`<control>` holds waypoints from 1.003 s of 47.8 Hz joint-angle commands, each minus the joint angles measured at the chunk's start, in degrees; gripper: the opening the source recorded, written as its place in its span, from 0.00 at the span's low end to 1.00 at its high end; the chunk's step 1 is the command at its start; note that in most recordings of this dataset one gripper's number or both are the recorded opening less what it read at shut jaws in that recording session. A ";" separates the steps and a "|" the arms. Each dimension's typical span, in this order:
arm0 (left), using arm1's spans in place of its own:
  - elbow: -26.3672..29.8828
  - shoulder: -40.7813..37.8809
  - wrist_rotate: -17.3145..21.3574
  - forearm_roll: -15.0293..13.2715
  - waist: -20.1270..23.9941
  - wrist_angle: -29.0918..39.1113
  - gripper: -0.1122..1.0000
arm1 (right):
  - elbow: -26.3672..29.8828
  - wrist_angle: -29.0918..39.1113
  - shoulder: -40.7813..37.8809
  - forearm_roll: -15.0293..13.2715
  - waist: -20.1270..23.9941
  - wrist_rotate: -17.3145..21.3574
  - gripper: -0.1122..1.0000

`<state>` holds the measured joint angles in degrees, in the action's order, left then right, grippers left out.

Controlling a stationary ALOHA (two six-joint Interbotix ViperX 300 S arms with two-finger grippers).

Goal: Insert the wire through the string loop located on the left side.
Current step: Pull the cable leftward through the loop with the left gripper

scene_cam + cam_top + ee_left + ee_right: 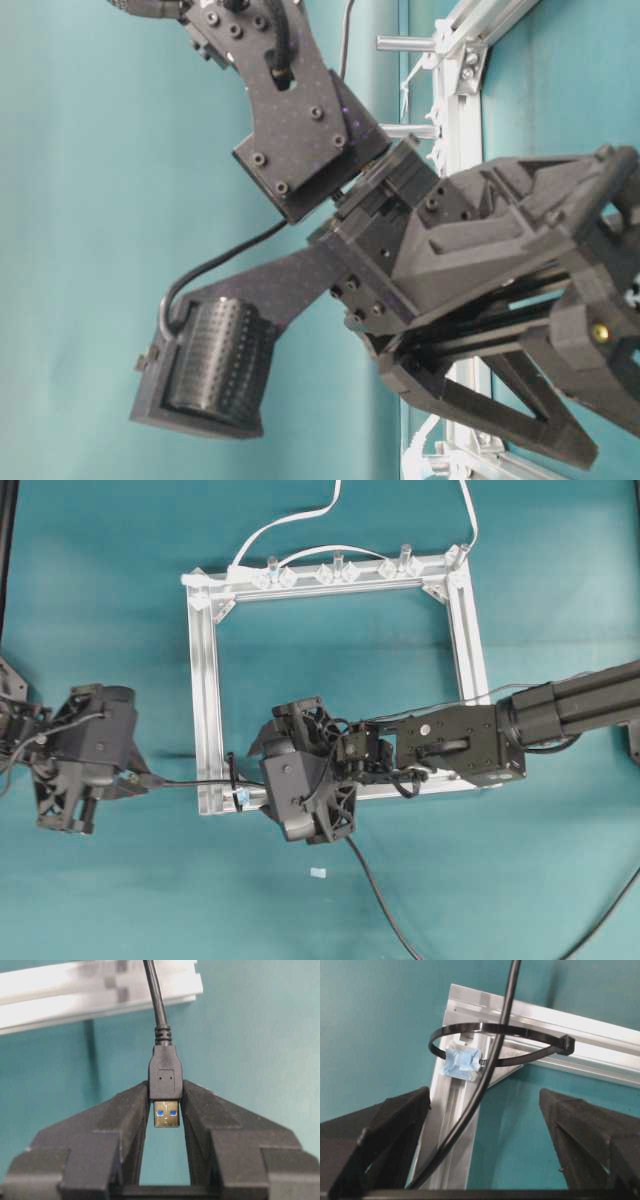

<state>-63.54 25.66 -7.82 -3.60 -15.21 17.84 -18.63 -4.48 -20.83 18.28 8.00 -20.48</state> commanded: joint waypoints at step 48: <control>-1.76 4.75 -1.32 -0.09 -4.92 3.43 0.29 | 0.62 -0.26 1.23 -0.09 0.09 0.09 0.96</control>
<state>-65.83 30.23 -8.35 -3.60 -19.78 21.53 -18.54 -4.48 -20.83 18.28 8.00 -20.48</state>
